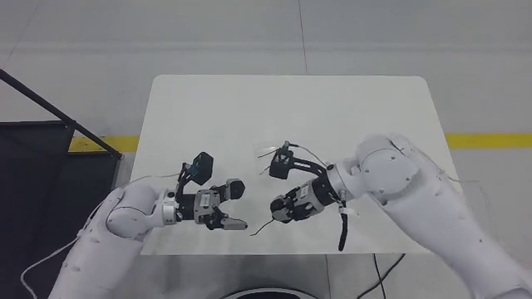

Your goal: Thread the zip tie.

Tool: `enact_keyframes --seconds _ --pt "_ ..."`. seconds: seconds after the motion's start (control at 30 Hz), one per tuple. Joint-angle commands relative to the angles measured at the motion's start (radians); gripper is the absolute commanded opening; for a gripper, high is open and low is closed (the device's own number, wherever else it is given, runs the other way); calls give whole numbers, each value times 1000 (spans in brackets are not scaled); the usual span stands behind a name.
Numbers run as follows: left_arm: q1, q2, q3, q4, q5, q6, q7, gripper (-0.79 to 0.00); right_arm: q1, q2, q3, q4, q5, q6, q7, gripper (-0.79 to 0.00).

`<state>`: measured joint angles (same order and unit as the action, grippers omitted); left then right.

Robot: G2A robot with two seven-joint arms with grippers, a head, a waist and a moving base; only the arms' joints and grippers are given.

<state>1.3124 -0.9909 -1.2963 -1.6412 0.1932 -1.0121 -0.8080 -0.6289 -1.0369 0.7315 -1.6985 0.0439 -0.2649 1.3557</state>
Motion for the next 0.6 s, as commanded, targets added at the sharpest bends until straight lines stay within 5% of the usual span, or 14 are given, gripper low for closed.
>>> enact_keyframes --seconds 0.0,0.23,0.4,0.5,0.57 --pt "-8 13 24 -10 -13 0 0 0 32 -15 -29 24 6 15 -9 -785" --pt "-29 54 61 -15 -72 0 0 -37 113 -61 -105 118 36 29 -17 -785" --pt "-45 73 85 -9 -64 0 0 -397 143 -84 -132 163 63 11 -13 -785" --pt "-56 79 99 -3 -67 0 0 -336 153 -93 -143 181 70 3 -14 -785" --pt "-63 82 107 0 -65 0 0 -382 158 -99 -149 189 71 0 -14 -785"
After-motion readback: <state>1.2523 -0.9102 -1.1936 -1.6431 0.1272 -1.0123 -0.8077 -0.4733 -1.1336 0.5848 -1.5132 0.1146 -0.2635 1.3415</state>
